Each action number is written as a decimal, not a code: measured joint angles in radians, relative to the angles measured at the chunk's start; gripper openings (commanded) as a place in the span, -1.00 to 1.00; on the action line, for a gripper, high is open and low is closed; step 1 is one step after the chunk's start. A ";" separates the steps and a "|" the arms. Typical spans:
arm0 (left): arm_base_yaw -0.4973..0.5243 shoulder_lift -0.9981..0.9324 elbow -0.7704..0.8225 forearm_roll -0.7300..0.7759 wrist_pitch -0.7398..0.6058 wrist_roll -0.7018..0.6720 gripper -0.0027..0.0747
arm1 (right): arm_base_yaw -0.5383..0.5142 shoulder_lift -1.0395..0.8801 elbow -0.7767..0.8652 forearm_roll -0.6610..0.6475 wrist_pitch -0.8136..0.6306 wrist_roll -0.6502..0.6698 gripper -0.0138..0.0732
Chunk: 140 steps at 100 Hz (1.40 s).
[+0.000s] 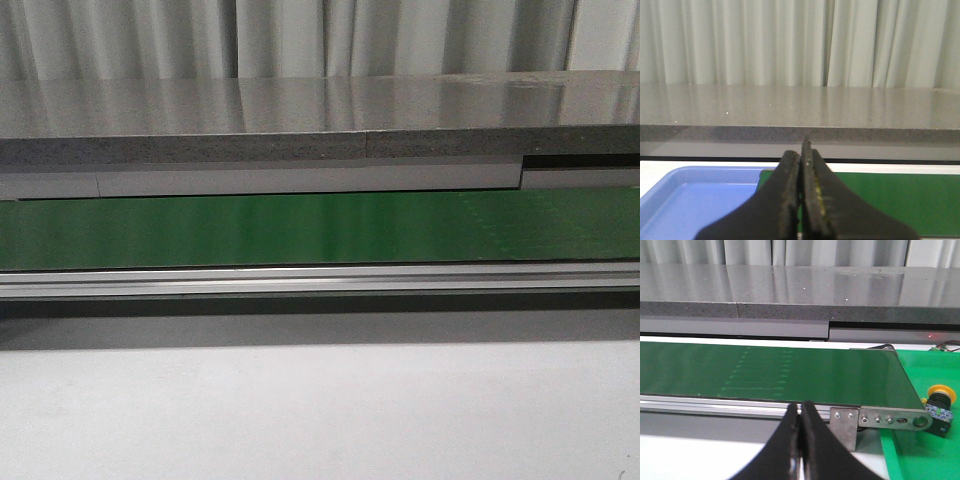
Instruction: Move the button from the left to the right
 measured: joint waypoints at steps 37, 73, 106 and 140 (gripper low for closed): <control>0.000 0.000 0.000 0.002 0.054 -0.055 -0.98 | 0.000 0.000 0.000 0.000 0.000 0.000 -0.84; 0.000 0.000 0.000 0.002 0.058 -0.060 -0.98 | 0.000 0.000 0.000 0.000 0.000 0.000 -0.84; 0.000 0.000 0.000 0.002 0.058 -0.060 -0.98 | 0.000 0.000 0.000 0.000 0.000 0.000 -0.84; 0.000 0.000 0.000 0.002 0.058 -0.060 -0.98 | 0.000 0.000 0.000 0.000 0.000 0.000 -0.84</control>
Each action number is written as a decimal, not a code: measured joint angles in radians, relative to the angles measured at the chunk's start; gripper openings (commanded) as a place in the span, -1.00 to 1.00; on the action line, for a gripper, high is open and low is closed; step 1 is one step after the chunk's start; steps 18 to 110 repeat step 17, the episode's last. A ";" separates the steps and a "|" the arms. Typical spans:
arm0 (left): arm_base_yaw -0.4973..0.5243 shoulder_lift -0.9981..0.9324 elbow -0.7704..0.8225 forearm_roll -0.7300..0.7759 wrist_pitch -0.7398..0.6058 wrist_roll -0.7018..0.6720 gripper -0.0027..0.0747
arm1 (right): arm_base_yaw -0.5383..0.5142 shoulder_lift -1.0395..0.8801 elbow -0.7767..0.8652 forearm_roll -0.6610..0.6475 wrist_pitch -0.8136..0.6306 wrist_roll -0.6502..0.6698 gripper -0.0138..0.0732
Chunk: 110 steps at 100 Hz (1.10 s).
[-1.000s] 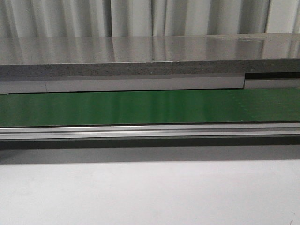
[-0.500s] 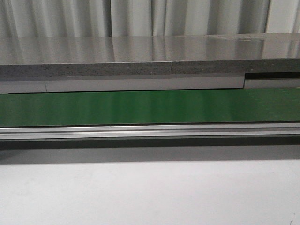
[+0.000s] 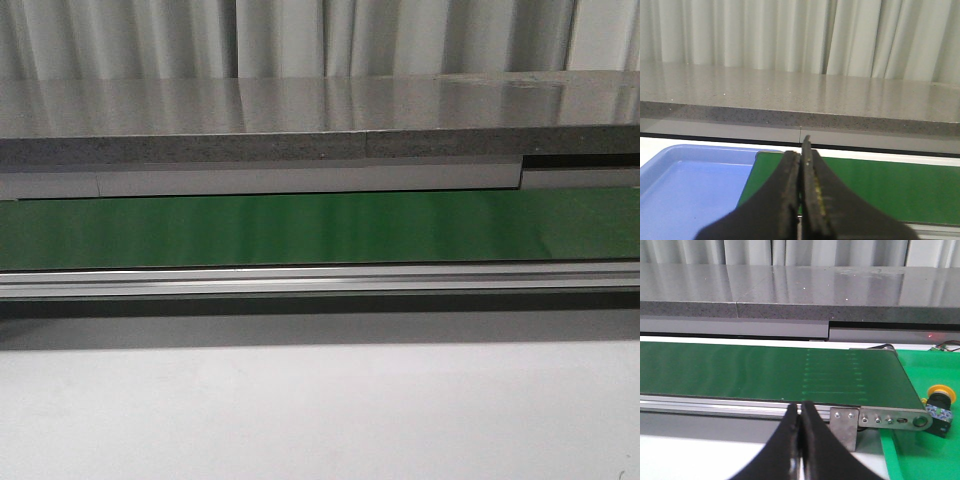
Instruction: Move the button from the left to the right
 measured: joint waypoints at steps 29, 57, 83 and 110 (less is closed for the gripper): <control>0.000 0.000 0.000 0.000 0.000 0.000 -0.98 | 0.000 0.000 0.000 0.000 0.000 0.000 -0.84; 0.000 0.000 0.000 0.000 0.000 0.000 -0.98 | 0.000 0.000 0.000 0.000 0.000 0.000 -0.84; 0.000 0.000 0.000 0.000 0.000 0.000 -0.98 | 0.000 0.000 0.000 0.000 0.000 0.000 -0.84; 0.000 0.000 0.000 0.000 0.000 0.000 -0.98 | 0.000 0.000 0.000 0.000 0.000 0.000 -0.84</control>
